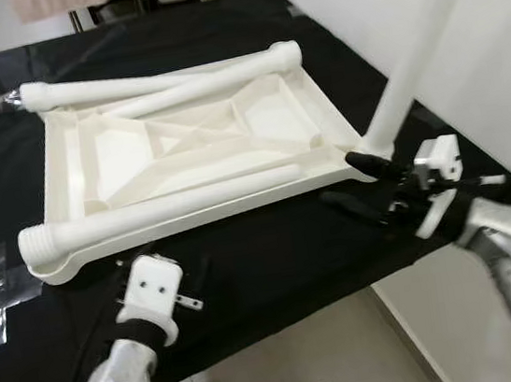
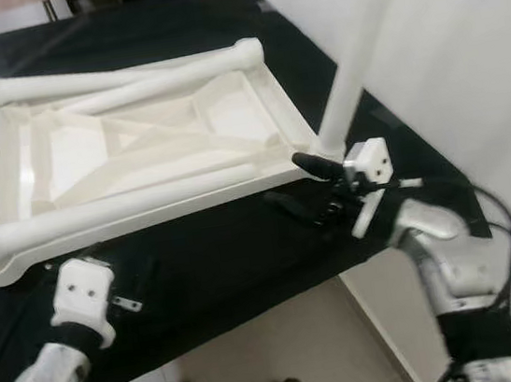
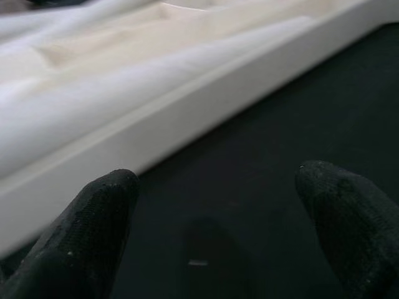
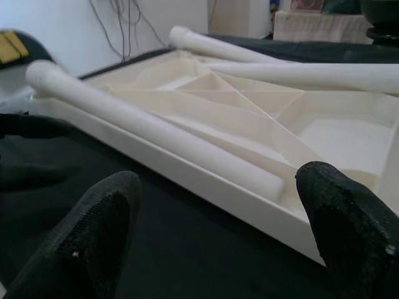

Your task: Building children table

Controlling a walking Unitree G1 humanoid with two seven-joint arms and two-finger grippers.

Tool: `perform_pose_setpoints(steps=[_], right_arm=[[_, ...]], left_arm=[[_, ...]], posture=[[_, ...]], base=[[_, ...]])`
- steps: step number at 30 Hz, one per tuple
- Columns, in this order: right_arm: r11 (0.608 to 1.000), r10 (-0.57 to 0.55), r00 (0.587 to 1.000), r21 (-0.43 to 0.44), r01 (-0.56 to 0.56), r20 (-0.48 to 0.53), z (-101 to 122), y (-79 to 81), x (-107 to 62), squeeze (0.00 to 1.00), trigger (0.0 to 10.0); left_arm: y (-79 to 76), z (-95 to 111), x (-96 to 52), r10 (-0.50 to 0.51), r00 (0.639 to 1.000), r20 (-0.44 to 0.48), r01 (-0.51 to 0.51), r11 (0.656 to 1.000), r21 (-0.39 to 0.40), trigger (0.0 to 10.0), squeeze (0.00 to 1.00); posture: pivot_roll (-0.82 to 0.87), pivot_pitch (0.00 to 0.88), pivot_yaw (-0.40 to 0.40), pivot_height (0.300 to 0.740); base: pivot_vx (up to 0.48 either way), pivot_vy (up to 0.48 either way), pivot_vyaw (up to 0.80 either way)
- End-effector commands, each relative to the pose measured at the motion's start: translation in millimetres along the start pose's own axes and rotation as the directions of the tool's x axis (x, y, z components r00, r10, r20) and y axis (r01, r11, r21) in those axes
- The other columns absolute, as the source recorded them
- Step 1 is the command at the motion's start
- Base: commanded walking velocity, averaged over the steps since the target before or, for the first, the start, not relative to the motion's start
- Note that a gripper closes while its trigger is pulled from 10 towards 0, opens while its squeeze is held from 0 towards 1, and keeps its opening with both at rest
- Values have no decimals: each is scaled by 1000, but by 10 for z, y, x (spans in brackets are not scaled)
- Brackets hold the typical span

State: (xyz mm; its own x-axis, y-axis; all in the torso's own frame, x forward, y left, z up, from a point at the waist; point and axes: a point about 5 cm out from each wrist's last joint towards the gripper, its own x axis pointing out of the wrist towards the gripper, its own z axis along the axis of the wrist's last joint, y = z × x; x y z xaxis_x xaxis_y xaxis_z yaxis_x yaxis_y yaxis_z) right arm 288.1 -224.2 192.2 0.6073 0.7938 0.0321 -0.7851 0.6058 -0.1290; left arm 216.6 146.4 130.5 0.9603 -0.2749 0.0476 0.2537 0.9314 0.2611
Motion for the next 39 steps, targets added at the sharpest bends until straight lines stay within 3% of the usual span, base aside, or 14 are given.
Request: perform_pose_setpoints(steps=[1,2,4,6,12,15,16,19,23,26,30,34,37,39], right_arm=[[1000,25,1000,11,-25,-2,6,-28,-24,0,10000],[1000,25,1000,11,-25,-2,6,-28,-24,0,10000],[996,-52,998,-77,50,-31,84,-243,-10,0,10000],[985,-99,994,-143,94,-34,173,-398,149,0,10000],[990,-33,999,-140,29,-28,260,-449,321,0,10000],[989,125,991,-67,-129,-55,283,-421,194,0,10000],[989,125,991,-67,-129,-55,283,-421,194,0,10000],[952,305,949,28,-304,-74,264,-326,62,0,10000],[968,248,948,19,-249,-200,103,-366,1,0,10000],[975,217,946,8,-222,-239,58,-384,-38,0,10000],[997,25,919,-58,-51,-393,6,-551,-338,0,10000],[998,-44,896,-51,23,-441,57,-604,-547,0,10000],[998,-51,892,-50,32,-450,57,-608,-581,0,10000],[995,-90,886,-84,58,-455,54,-650,-589,0,10000]], left_arm=[[-109,-59,-27,-65,998,-2,65,998,-14,10000,0],[-109,-59,-27,-65,998,-2,65,998,-14,10000,0],[-177,-18,-8,-148,988,41,149,989,-9,10000,0],[-132,42,38,-197,977,86,199,980,-22,10000,0],[-141,149,94,-271,949,161,268,963,39,10000,0],[-109,279,144,-260,942,210,258,965,37,10000,0],[-109,279,144,-260,942,210,258,965,37,10000,0],[-75,384,185,-260,931,254,256,965,48,10000,0],[-20,436,216,-241,930,275,236,970,54,10000,0],[2,457,216,-229,930,286,225,973,46,10000,0],[98,540,201,-194,930,312,209,978,-14,10000,0],[99,527,90,-325,902,285,347,937,-29,10000,0],[92,515,57,-366,889,276,388,921,-28,10000,0],[69,496,10,-426,866,260,449,893,-31,10000,0]], posture=[[172,181,-101,740],[172,181,-101,740],[155,192,-105,740],[151,196,-109,740],[168,179,-119,740],[172,165,-119,740],[172,165,-119,740],[173,145,-110,740],[164,126,-91,740],[161,130,-85,740],[146,144,-70,740],[122,156,-63,740],[119,162,-63,740],[116,171,-64,740]], base=[[0,0,0],[0,0,0],[0,0,0],[0,0,0],[0,0,0],[0,0,0],[0,0,0],[0,0,0],[0,0,0],[0,0,0],[0,0,0],[0,0,0],[0,0,0],[0,0,0]])
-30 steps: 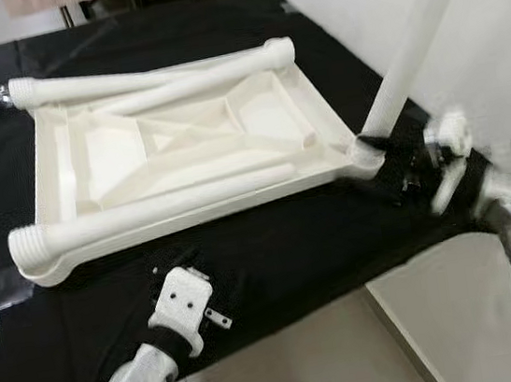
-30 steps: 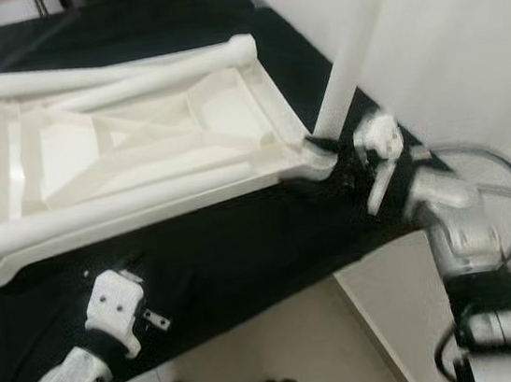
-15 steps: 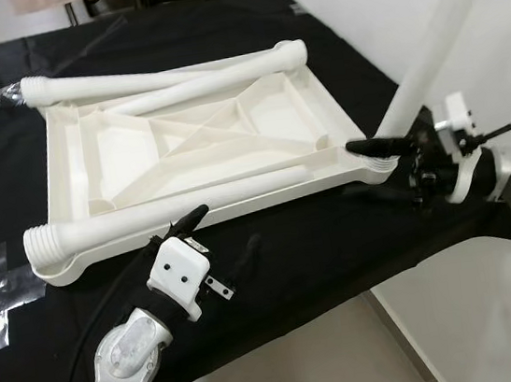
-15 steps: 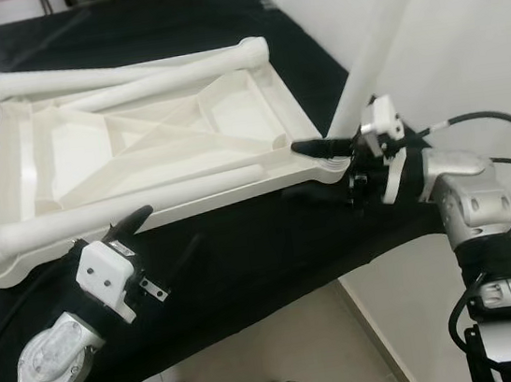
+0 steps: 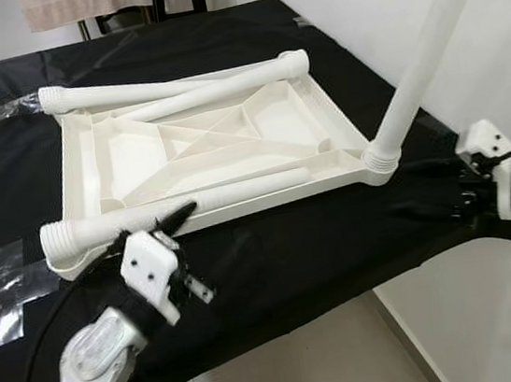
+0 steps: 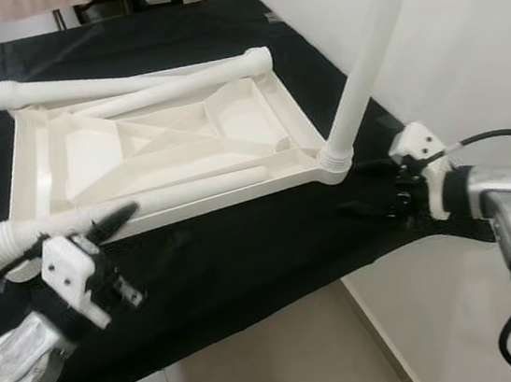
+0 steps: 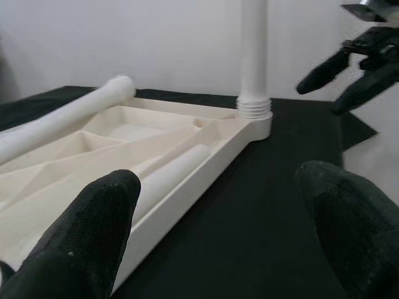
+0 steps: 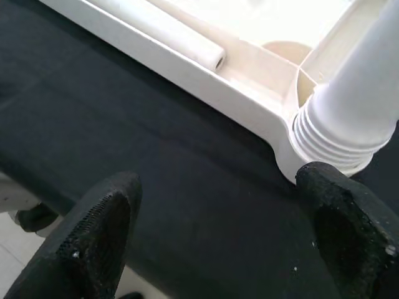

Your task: Building children table

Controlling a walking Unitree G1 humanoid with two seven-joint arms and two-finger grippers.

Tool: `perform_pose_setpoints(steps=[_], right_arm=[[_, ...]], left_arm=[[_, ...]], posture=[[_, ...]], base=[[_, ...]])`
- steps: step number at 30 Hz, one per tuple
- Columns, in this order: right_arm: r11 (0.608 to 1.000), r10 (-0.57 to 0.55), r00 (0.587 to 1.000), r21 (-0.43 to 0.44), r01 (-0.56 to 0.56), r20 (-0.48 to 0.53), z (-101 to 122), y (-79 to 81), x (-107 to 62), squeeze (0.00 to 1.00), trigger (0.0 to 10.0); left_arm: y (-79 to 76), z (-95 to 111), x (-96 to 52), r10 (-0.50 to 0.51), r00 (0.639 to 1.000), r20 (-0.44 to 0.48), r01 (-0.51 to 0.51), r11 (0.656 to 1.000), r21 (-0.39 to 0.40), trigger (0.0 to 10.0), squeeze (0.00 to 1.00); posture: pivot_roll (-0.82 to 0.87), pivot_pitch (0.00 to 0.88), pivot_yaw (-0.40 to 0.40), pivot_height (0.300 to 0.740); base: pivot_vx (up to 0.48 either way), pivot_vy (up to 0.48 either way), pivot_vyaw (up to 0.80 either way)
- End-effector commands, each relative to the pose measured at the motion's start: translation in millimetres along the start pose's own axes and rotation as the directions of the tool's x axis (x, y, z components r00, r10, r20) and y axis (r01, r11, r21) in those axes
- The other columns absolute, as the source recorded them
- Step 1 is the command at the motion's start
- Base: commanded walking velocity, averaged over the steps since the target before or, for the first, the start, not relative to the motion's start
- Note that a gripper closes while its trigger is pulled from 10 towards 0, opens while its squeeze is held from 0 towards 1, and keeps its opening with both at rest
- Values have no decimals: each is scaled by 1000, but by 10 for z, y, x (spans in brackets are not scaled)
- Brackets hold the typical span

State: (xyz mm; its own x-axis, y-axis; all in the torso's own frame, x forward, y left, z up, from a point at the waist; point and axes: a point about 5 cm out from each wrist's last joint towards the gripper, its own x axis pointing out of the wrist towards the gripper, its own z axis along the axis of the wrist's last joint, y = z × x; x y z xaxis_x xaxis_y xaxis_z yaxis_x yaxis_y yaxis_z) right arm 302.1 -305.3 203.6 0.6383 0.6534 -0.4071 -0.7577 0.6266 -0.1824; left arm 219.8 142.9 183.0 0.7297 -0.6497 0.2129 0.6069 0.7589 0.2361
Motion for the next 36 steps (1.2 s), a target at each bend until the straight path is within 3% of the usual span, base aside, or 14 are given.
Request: perform_pose_setpoints(steps=[1,4,9,19,30,33,36], right_arm=[[995,-94,995,-42,95,33,45,-104,-1,0,10000],[982,-170,974,-61,181,153,214,-213,77,0,10000],[979,-174,940,-52,197,292,510,-261,248,0,10000],[986,-124,945,-70,151,302,672,-247,499,0,10000],[947,-302,917,-25,319,259,675,-359,696,0,10000],[954,-282,916,-23,300,287,715,-337,746,0,10000],[976,-193,914,-22,215,356,794,-263,824,0,10000]], left_arm=[[-93,-12,-55,-99,995,-27,97,994,-40,10000,0],[-149,-13,-77,-144,989,-41,141,988,-60,10000,0],[-190,-6,-90,-167,985,-48,163,984,-75,10000,0],[-252,62,-113,-175,984,-43,170,981,-97,10000,0],[-334,146,-140,-195,980,-40,189,975,-116,10000,0],[-364,169,-149,-203,978,-41,197,973,-123,10000,0],[-392,191,-157,-209,977,-43,202,971,-128,10000,0]], posture=[[120,176,-65,740],[124,183,-64,740],[127,200,-68,740],[144,239,-79,740],[170,278,-83,740],[177,288,-82,740],[184,296,-82,740]], base=[[0,0,0],[0,0,0],[0,0,0],[0,0,0],[0,0,0],[0,0,0],[0,0,0]])
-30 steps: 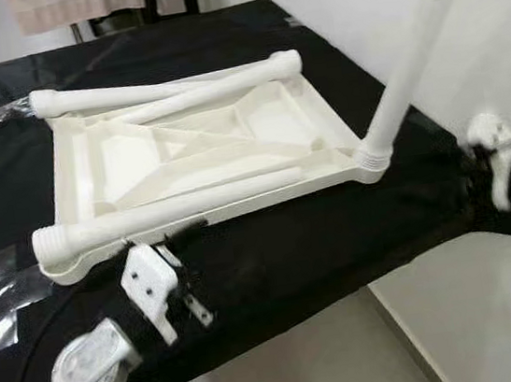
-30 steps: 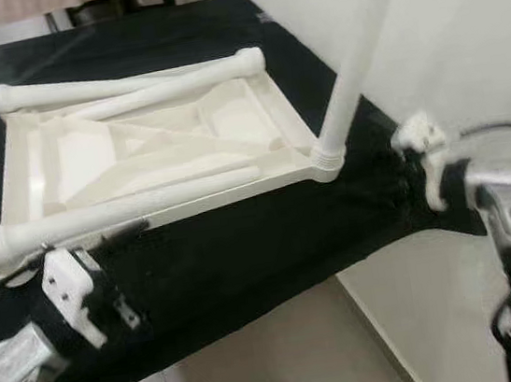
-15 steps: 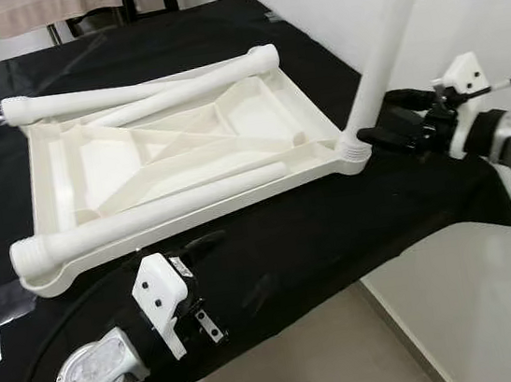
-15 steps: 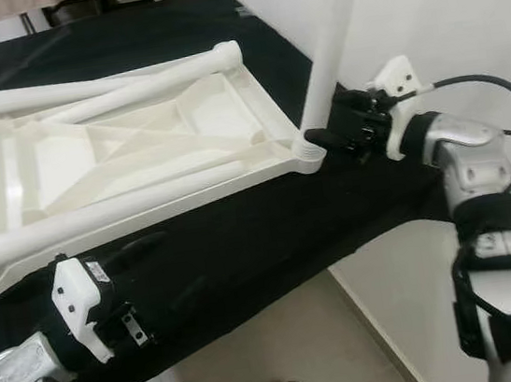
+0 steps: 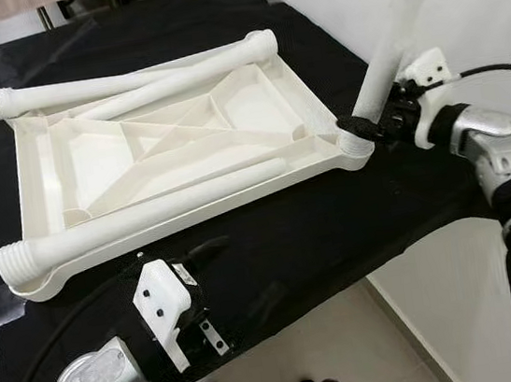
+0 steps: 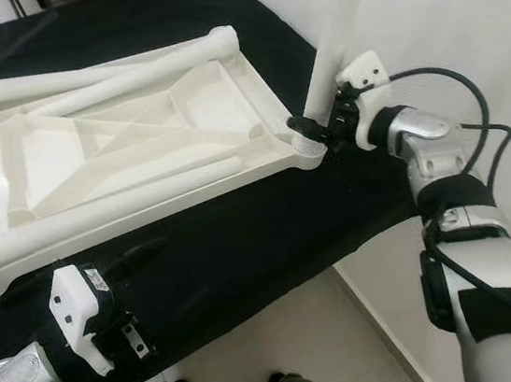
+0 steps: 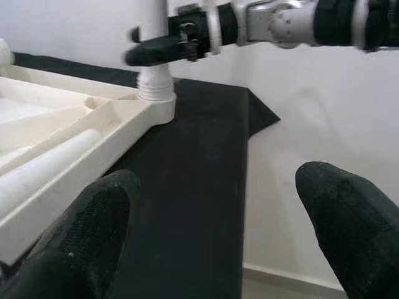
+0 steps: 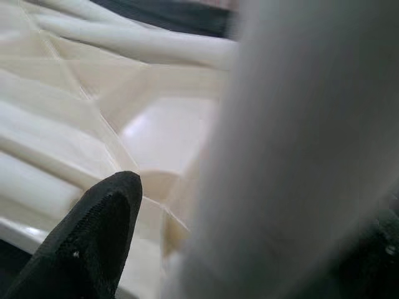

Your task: Building children table

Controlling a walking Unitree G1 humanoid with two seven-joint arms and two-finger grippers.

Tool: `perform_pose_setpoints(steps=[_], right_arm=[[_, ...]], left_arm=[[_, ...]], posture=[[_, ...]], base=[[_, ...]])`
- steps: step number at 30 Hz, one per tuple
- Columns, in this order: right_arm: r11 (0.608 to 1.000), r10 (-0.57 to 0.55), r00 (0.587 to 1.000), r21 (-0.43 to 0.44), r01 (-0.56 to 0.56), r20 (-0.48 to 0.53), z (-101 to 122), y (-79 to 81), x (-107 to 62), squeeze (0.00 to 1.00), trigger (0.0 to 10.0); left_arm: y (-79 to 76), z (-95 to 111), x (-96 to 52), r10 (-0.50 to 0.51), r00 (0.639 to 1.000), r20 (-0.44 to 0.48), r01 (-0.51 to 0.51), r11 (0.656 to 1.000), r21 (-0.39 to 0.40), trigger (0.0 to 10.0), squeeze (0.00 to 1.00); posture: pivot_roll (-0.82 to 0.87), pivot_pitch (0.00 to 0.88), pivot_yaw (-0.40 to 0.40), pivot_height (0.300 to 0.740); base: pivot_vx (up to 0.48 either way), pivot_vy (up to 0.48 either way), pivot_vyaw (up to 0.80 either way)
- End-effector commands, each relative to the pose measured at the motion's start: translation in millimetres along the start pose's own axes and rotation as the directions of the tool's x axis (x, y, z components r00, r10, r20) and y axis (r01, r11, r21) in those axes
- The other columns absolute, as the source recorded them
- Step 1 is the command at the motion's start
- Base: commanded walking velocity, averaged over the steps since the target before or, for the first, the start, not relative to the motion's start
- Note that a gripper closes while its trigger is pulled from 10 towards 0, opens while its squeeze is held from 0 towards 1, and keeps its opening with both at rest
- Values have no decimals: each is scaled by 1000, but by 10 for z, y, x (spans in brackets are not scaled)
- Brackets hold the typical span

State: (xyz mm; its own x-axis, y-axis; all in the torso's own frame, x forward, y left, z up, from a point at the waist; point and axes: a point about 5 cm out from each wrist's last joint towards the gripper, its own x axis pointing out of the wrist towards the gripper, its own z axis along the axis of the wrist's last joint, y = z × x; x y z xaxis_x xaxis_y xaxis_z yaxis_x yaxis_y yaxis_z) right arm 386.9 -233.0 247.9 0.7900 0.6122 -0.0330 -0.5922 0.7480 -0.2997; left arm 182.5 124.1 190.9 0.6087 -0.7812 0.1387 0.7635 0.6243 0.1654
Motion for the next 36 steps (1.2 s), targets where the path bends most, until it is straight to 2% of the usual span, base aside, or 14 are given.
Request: perform_pose_setpoints(steps=[1,3,4,9,20,26,27,28,29,30,31,32,33,36], right_arm=[[1000,14,1000,15,-14,19,-19,5,-18,0,10000],[984,162,980,54,-169,117,33,138,58,0,4980],[975,206,968,52,-215,142,46,167,57,0,0],[937,323,925,68,-342,198,63,192,-21,0,0],[922,370,920,68,-381,128,-181,201,-241,0,0],[946,318,947,45,-320,39,-383,278,-312,0,0],[988,143,989,70,-140,-41,-541,349,-266,0,0],[998,5,995,68,2,-102,-648,401,-253,0,0],[998,5,995,68,2,-102,-648,401,-253,0,0],[920,-366,897,51,389,-250,-806,482,-310,0,0],[920,-366,897,51,389,-250,-806,482,-310,0,0],[860,-488,818,-6,511,-304,-865,737,-405,0,0],[844,-501,802,25,536,-325,-880,994,-423,0,0],[857,-477,820,41,514,-316,-859,1174,-390,0,0]], left_arm=[[-44,-15,-15,-17,1000,-18,17,1000,-18,10000,0],[-78,-1,-22,-19,1000,-22,18,1000,-24,10000,0],[-87,1,-25,-18,1000,-24,18,1000,-26,10000,0],[-105,5,-31,-13,1000,-28,12,999,-30,10000,0],[-88,26,-3,-18,999,-28,18,999,-29,10000,0],[-72,23,16,-23,999,-24,22,999,-28,10000,0],[-64,23,18,-18,1000,-20,18,999,-28,10000,0],[-58,24,16,-15,1000,-17,14,1000,-28,10000,0],[-58,24,16,-15,1000,-17,14,1000,-28,10000,0],[-53,21,17,-11,1000,-18,10,1000,-27,10000,0],[-53,21,17,-11,1000,-18,10,1000,-27,10000,0],[-44,10,19,-7,1000,-20,7,1000,-30,10000,0],[-47,-8,24,-4,1000,-21,4,999,-38,10000,0],[-53,-26,34,-4,1000,-22,3,999,-45,10000,0]], posture=[[184,296,-82,740],[196,300,-83,740],[200,303,-83,740],[205,301,-87,740],[182,287,-84,740],[166,282,-88,740],[158,282,-103,740],[157,283,-105,740],[157,283,-105,740],[151,289,-107,740],[151,289,-107,740],[154,288,-96,740],[134,275,-92,740],[139,273,-94,740]], base=[[0,0,0],[0,0,0],[0,0,0],[0,0,0],[0,0,0],[0,0,0],[0,0,0],[0,0,0],[0,0,0],[0,0,0],[0,0,0],[0,0,0],[0,0,0],[0,0,0]])
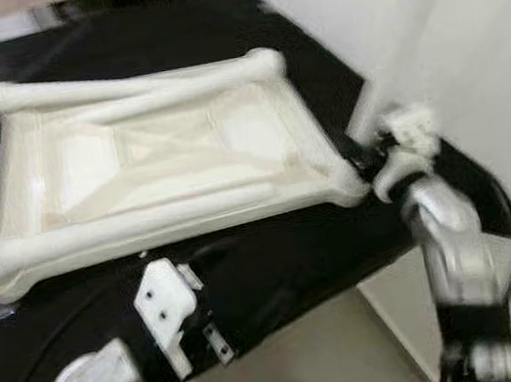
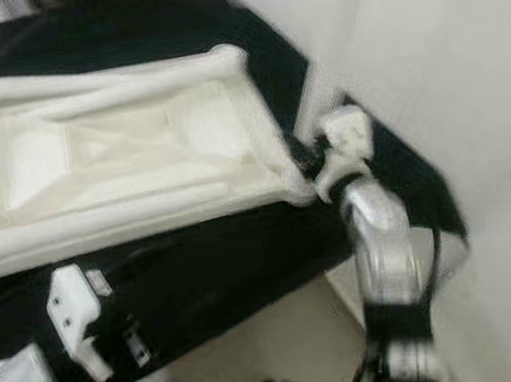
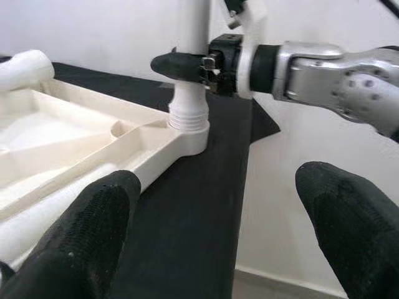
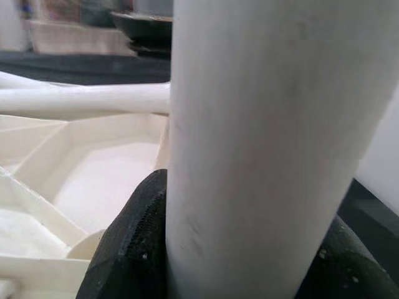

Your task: Building children table

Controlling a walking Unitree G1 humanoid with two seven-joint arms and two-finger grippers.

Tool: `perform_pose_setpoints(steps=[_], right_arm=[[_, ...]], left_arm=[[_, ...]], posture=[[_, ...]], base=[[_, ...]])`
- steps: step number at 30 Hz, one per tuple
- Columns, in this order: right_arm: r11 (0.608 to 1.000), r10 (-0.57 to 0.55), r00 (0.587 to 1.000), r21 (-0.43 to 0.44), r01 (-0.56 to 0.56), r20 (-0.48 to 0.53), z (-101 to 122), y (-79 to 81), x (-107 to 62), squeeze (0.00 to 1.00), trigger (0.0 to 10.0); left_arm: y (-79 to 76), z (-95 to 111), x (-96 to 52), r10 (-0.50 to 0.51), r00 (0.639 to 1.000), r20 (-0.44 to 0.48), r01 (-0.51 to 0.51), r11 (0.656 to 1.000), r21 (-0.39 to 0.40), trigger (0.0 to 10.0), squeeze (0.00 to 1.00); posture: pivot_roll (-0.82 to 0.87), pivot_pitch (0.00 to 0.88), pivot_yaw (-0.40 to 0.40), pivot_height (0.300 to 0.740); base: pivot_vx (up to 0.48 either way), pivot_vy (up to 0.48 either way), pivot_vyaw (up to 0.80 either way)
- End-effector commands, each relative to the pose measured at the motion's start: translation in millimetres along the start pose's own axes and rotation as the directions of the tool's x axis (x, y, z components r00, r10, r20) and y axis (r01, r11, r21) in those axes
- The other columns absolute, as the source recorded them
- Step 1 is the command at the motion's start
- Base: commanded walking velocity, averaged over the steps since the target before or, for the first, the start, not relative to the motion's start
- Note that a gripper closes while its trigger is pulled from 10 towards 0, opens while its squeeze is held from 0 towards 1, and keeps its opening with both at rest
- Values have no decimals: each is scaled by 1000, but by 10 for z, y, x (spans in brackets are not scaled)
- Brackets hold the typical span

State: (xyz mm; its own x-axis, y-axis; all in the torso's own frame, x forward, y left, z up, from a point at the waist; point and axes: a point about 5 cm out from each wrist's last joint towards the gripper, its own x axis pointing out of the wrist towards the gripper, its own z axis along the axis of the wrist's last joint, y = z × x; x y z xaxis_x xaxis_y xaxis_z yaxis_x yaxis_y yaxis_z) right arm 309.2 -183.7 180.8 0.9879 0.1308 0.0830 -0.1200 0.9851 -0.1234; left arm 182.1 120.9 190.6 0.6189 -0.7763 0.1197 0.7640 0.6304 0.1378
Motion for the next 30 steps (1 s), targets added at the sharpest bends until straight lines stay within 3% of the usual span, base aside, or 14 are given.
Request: perform_pose_setpoints(steps=[1,2,3,5,6,7,8,12,13,19,25,27,29,30], right_arm=[[994,62,966,-76,-83,-252,-473,165,-114,0,0],[991,112,966,-48,-126,-235,-446,262,-52,0,0],[987,147,966,-38,-159,-214,-394,339,17,0,4902],[984,167,965,-30,-176,-201,-358,386,58,0,4902],[981,193,969,14,-193,-154,-266,449,95,0,10000],[981,193,969,14,-193,-154,-266,449,95,0,10000],[958,284,955,73,-278,-87,-155,529,150,1000,10000],[897,414,903,119,-426,114,239,508,256,859,10000],[853,497,848,80,-517,183,412,454,288,0,10000],[554,831,535,-156,-818,149,681,278,274,0,10000],[416,908,419,-183,-891,21,689,153,409,0,10000],[369,925,380,-203,-907,-19,678,159,430,0,8588],[305,948,317,-197,-932,-34,703,175,476,0,2588],[305,948,317,-197,-932,-34,703,175,476,0,2588]], left_arm=[[-33,-43,21,-12,1000,-4,12,1000,-23,10000,0],[-28,-63,28,-8,1000,-5,8,1000,-28,10000,0],[-18,-80,29,5,1000,-5,-5,999,-33,10000,0],[-11,-90,28,14,1000,-5,-15,999,-37,10000,0],[-9,-107,26,29,1000,-6,-29,999,-42,10000,0],[-9,-107,26,29,1000,-6,-29,999,-42,10000,0],[-24,-134,26,37,999,-11,-37,998,-46,10000,0],[-60,-202,24,50,998,-27,-52,997,-57,10000,0],[-68,-231,23,56,998,-35,-58,997,-55,10000,0],[-58,-238,68,78,997,-26,-78,997,-29,10000,0],[-82,-227,111,74,997,-11,-74,997,-24,10000,0],[-91,-224,117,74,997,-9,-75,997,-21,10000,0],[-110,-221,123,78,997,-2,-78,997,-15,10000,0],[-110,-221,123,78,997,-2,-78,997,-15,10000,0]], posture=[[143,274,-96,740],[141,272,-105,740],[141,271,-107,740],[141,270,-107,740],[143,270,-108,740],[143,270,-108,740],[145,268,-106,740],[143,264,-105,740],[147,264,-104,740],[145,261,-109,740],[162,255,-125,740],[168,256,-128,740],[174,257,-131,740],[174,257,-131,740]], base=[[0,0,0],[0,0,0],[0,0,0],[0,0,0],[0,0,0],[0,0,0],[0,0,0],[0,0,0],[0,0,0],[0,0,0],[0,0,0],[0,0,0],[0,0,0],[0,0,0]])
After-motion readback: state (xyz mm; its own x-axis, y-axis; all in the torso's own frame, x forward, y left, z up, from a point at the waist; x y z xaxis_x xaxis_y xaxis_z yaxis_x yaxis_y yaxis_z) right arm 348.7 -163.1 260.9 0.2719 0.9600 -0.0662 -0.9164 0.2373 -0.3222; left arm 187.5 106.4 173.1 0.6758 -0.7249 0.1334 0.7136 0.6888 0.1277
